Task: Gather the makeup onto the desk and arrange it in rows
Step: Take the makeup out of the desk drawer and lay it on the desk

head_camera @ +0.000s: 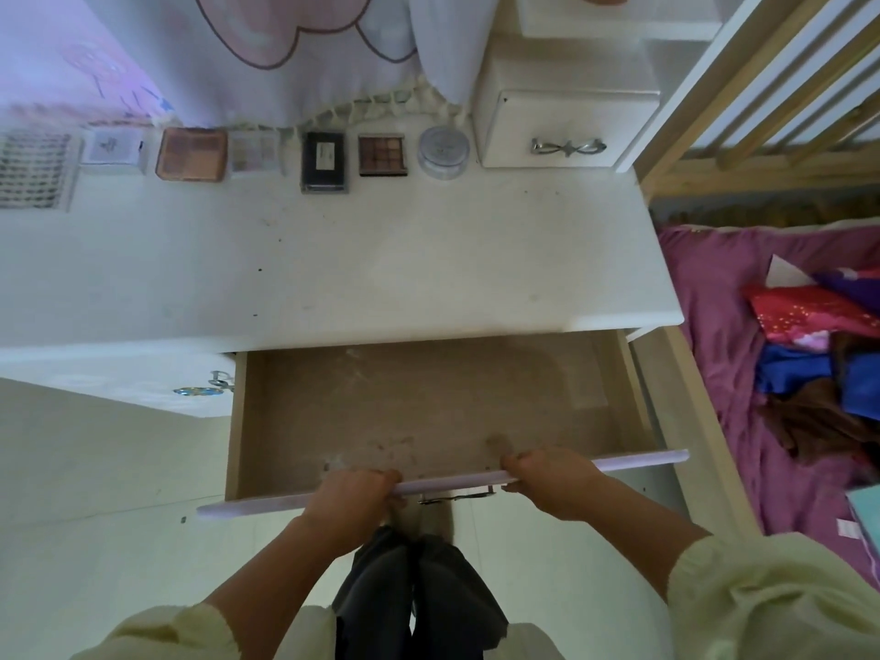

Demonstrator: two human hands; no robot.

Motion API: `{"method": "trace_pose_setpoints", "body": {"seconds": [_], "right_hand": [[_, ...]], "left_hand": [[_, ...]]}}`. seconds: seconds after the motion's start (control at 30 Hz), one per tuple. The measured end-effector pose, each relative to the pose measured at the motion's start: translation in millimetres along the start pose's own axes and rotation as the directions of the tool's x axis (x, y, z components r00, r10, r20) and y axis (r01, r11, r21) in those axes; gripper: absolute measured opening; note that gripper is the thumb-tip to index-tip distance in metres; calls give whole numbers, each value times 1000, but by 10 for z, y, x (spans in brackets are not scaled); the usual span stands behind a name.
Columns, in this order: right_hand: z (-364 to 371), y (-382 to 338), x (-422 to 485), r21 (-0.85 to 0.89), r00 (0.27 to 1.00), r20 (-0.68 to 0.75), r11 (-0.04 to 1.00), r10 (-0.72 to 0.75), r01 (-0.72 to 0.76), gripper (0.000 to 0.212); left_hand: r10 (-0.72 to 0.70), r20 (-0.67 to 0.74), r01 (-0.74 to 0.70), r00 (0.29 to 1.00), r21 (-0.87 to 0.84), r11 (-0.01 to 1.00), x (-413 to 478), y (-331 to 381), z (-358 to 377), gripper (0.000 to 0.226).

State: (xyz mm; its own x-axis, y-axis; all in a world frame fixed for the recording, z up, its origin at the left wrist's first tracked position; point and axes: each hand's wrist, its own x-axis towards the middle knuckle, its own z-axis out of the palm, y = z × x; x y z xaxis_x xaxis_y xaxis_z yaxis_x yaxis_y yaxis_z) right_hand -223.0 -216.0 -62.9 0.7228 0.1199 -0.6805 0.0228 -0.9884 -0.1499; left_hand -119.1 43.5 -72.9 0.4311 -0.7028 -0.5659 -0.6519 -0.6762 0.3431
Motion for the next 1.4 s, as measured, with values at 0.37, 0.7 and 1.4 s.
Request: {"method": "trace_pose_setpoints", "body": {"seconds": [0.37,0.7,1.4], "right_hand": [[-413,221,391,-133,993,-118,990,27,-42,31],[-572,532,402,-235,832,-550,969,-66,-78,127],[-952,764,890,-222,785,-614,973,-84,-70,107]], "left_hand": [[-28,-95,39,995,113,993,405,-167,-446,28],[182,-446,-30,876,328,944,513,-364,-712,119],[173,-434,-2,884,366,930,966,-691,-1163,107]]}}
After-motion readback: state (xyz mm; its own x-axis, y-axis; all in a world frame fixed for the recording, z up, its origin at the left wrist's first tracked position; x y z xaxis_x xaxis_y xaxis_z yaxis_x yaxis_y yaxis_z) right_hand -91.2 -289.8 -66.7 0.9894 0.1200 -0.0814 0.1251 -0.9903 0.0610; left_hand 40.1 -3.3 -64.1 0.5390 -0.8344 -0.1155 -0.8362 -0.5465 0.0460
